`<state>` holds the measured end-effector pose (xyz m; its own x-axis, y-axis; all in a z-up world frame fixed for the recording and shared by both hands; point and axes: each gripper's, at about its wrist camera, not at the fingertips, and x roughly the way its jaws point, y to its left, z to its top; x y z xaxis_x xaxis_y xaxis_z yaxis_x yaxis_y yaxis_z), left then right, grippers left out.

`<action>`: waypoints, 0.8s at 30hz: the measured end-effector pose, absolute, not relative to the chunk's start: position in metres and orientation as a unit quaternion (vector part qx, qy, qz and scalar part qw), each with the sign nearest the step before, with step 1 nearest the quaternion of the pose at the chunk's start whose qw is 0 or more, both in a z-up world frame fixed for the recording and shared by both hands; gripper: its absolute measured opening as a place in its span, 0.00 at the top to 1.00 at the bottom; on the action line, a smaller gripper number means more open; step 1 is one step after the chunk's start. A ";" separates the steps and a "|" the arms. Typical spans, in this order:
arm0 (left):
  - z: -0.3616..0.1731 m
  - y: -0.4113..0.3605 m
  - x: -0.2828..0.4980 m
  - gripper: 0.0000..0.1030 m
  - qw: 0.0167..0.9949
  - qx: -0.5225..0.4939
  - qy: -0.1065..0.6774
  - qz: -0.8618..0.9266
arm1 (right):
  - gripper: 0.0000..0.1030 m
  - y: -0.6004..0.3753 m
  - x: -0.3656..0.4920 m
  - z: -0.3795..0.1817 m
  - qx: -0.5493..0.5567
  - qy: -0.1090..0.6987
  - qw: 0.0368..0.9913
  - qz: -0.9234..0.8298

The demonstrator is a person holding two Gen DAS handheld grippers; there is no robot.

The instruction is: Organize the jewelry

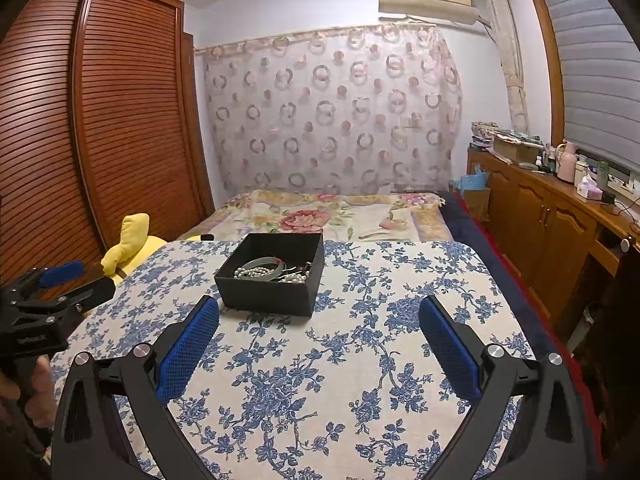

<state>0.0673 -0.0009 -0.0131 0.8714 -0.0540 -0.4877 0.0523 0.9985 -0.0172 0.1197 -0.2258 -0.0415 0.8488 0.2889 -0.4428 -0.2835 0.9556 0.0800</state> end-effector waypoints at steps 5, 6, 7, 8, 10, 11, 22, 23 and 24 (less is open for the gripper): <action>-0.011 -0.004 0.064 0.07 0.968 -0.001 0.249 -0.028 | 0.02 -0.227 0.122 -0.043 0.009 0.230 0.962 0.149; -0.011 -0.005 0.064 0.07 0.968 0.000 0.248 -0.029 | 0.02 -0.227 0.121 -0.043 0.009 0.231 0.962 0.149; -0.009 -0.005 0.064 0.07 0.968 0.000 0.248 -0.029 | 0.02 -0.227 0.121 -0.043 0.009 0.231 0.962 0.149; -0.009 -0.005 0.064 0.07 0.968 0.000 0.248 -0.028 | 0.02 -0.228 0.122 -0.043 0.009 0.230 0.962 0.148; -0.009 -0.006 0.063 0.07 0.968 0.000 0.248 -0.029 | 0.02 -0.227 0.121 -0.043 0.009 0.231 0.962 0.149; -0.009 -0.006 0.063 0.07 0.968 0.000 0.248 -0.029 | 0.02 -0.227 0.122 -0.043 0.009 0.231 0.962 0.149; -0.008 -0.005 0.062 0.07 0.968 -0.001 0.248 -0.030 | 0.02 -0.227 0.121 -0.043 0.009 0.230 0.962 0.149; -0.009 -0.005 0.062 0.07 0.968 -0.001 0.248 -0.029 | 0.02 -0.227 0.121 -0.043 0.009 0.230 0.962 0.149; -0.009 -0.005 0.062 0.07 0.968 -0.001 0.248 -0.029 | 0.02 -0.227 0.121 -0.043 0.009 0.230 0.962 0.149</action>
<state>0.0624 -0.0045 -0.0087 0.8750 -0.0573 -0.4807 0.0565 0.9983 -0.0161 0.1211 -0.2272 -0.0428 0.8497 0.2910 -0.4398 -0.2826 0.9554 0.0861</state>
